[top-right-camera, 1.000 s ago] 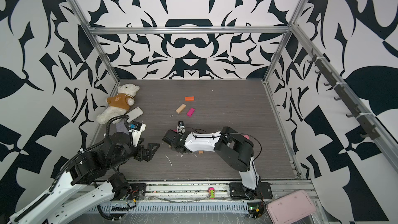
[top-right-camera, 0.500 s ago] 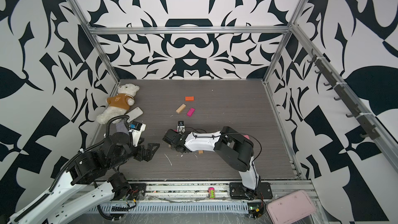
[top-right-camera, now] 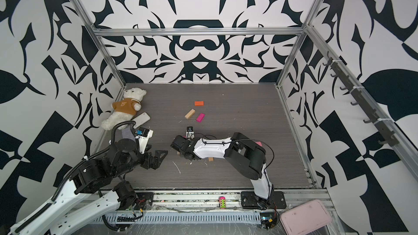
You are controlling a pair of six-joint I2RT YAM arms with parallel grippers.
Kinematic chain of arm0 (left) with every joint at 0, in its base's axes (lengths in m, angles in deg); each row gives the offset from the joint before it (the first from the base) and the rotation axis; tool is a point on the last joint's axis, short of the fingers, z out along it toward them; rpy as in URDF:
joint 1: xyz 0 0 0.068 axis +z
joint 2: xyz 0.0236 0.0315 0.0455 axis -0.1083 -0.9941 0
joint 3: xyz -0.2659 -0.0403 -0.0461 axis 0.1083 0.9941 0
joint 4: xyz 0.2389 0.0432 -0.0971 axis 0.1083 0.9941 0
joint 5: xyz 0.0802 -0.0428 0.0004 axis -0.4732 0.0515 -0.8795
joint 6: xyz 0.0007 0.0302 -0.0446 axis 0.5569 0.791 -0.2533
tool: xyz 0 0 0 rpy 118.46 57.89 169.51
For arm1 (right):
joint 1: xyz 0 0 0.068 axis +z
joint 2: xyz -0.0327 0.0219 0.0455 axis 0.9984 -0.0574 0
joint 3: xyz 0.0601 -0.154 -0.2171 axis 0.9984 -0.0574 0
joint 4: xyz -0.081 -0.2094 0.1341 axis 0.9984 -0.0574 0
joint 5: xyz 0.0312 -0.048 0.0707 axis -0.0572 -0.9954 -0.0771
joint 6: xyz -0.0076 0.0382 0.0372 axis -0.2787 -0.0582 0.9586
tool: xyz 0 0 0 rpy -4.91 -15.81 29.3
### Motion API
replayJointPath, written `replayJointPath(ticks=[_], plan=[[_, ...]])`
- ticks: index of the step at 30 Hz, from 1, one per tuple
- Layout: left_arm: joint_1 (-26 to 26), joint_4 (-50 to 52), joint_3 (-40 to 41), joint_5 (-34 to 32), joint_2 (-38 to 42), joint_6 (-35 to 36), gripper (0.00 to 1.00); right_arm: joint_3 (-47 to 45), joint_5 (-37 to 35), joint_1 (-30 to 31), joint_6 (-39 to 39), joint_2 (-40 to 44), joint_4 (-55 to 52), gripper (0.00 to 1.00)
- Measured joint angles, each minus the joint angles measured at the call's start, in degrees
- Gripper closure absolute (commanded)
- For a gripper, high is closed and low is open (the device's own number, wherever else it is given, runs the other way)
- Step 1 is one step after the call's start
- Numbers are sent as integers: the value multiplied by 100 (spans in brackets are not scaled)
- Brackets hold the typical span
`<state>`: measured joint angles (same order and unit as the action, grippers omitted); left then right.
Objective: Assemble the letter p with building blocks
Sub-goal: Assemble the building block at the center of the board.
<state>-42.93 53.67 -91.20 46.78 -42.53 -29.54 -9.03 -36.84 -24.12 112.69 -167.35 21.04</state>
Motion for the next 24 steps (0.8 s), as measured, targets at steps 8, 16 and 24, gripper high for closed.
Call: replayJointPath(ticks=[8,16,24], plan=[[0,0,0,35,0,0,1,42,-17,-15,22,-28,4,33],[0,0,0,44,0,0,0,46,-9,-24,48,-28,7,30],[0,0,0,59,0,0,1,55,4,-26,61,-28,9,26]])
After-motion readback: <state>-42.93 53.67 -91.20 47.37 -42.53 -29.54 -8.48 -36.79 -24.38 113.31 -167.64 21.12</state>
